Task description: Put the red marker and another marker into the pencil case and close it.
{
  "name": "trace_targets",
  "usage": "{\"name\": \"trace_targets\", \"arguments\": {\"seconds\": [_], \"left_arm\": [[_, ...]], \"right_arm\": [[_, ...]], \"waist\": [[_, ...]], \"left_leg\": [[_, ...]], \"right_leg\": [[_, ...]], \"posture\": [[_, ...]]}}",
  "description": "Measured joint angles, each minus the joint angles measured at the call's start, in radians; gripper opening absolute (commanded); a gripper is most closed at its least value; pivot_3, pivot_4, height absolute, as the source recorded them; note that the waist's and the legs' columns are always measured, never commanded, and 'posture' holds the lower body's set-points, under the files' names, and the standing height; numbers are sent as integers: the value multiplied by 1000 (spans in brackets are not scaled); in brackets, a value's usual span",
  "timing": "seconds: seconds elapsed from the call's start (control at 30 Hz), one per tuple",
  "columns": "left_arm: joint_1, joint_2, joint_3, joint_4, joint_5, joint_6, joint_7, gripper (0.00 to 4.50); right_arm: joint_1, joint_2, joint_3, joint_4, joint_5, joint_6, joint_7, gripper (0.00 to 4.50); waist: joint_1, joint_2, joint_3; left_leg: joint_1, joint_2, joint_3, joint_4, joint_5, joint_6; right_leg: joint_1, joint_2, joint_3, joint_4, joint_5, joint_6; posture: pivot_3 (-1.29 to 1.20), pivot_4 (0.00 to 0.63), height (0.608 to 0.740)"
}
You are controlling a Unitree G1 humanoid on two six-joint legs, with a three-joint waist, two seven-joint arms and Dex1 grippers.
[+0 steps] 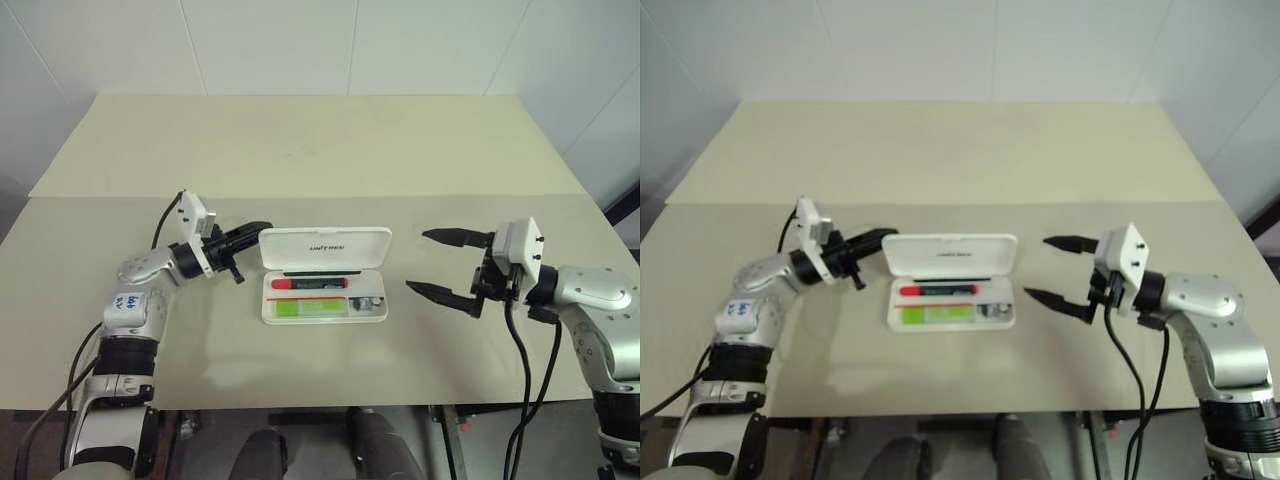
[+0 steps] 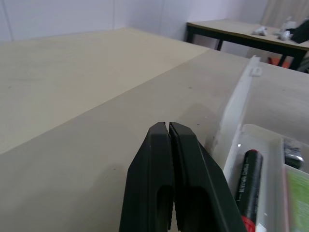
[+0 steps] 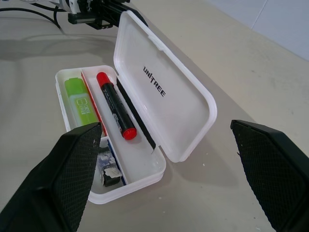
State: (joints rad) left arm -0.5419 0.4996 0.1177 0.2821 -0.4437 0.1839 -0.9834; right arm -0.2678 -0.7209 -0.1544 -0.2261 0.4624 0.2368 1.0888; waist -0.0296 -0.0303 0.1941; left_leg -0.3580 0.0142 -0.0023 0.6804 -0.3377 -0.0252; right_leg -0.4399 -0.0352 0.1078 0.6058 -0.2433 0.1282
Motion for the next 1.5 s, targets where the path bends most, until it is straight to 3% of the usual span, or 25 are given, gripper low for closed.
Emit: {"name": "trace_targets", "arguments": {"seconds": [0.5,1.5], "left_arm": [[45,120,-177,-44,136,-213,-294,33],[2,93,-352,-160,224,-8,-285,33]], "right_arm": [[3,9,25,-2,0,0,-17,4500],[86,54,29,-128,0,8,-159,4500]], "waist": [[0,0,0],[0,0,0]], "left_leg": [[0,0,0,0,0,0],[6,1,-2,0,-1,2]], "right_leg": [[0,0,0,-1,0,0],[11,2,0,-5,0,0]], "posture": [[0,150,740],[0,150,740]]}}
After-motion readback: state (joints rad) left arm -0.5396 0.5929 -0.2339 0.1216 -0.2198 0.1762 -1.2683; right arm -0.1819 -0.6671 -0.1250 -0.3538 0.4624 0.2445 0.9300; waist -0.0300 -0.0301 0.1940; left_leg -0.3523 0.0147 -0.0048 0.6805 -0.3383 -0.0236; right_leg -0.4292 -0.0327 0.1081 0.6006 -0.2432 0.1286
